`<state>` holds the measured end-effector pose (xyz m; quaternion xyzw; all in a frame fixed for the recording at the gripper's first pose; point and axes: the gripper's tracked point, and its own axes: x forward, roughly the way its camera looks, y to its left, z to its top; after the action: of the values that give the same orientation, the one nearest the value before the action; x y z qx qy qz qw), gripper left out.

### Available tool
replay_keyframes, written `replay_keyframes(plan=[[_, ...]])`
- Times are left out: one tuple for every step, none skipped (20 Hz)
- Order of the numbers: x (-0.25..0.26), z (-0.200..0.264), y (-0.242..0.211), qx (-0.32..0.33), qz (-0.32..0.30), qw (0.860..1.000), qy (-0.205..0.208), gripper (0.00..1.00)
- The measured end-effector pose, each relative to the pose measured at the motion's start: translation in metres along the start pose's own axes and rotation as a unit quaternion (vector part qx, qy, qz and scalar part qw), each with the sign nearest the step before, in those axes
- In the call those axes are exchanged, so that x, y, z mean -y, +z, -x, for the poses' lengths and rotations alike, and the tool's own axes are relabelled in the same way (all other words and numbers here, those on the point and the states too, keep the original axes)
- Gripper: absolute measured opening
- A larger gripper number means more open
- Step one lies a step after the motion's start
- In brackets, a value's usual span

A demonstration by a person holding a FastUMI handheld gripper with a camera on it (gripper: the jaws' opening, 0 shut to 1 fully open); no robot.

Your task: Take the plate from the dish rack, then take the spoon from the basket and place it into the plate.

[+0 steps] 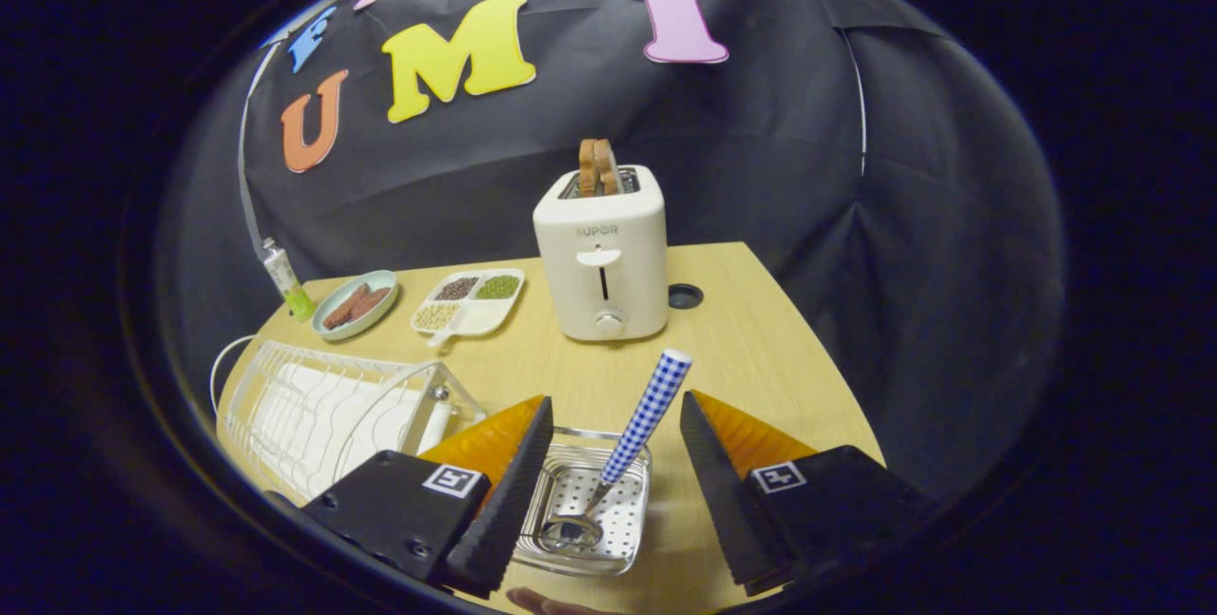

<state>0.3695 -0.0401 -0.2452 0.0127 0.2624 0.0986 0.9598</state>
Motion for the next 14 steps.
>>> replay_keyframes(plan=[[-0.002,-0.001,0.001,0.0,0.001,1.0,0.003,0.8],[-0.004,-0.003,0.002,0.001,0.005,1.0,0.007,0.76],[-0.005,-0.004,0.003,0.002,0.01,1.0,0.009,0.66],[-0.007,-0.005,0.006,0.005,0.014,1.0,0.013,0.6],[-0.011,-0.005,0.006,0.005,0.018,1.0,0.021,0.5],[-0.012,-0.007,0.005,0.004,0.021,0.999,0.024,0.38],[-0.012,-0.007,0.007,0.006,0.024,0.999,0.024,0.26],[-0.012,-0.009,0.008,0.007,0.023,0.999,0.026,0.24],[-0.012,-0.01,0.008,0.008,0.022,0.999,0.025,0.23],[-0.013,-0.01,0.007,0.007,0.024,0.999,0.026,0.23],[-0.015,-0.009,0.007,0.006,0.023,0.999,0.03,0.22],[-0.014,-0.009,0.007,0.004,0.023,0.999,0.027,0.21],[-0.016,-0.008,0.005,0.0,0.029,0.999,0.024,0.2],[-0.016,-0.008,0.006,0.0,0.033,0.999,0.023,0.2]])
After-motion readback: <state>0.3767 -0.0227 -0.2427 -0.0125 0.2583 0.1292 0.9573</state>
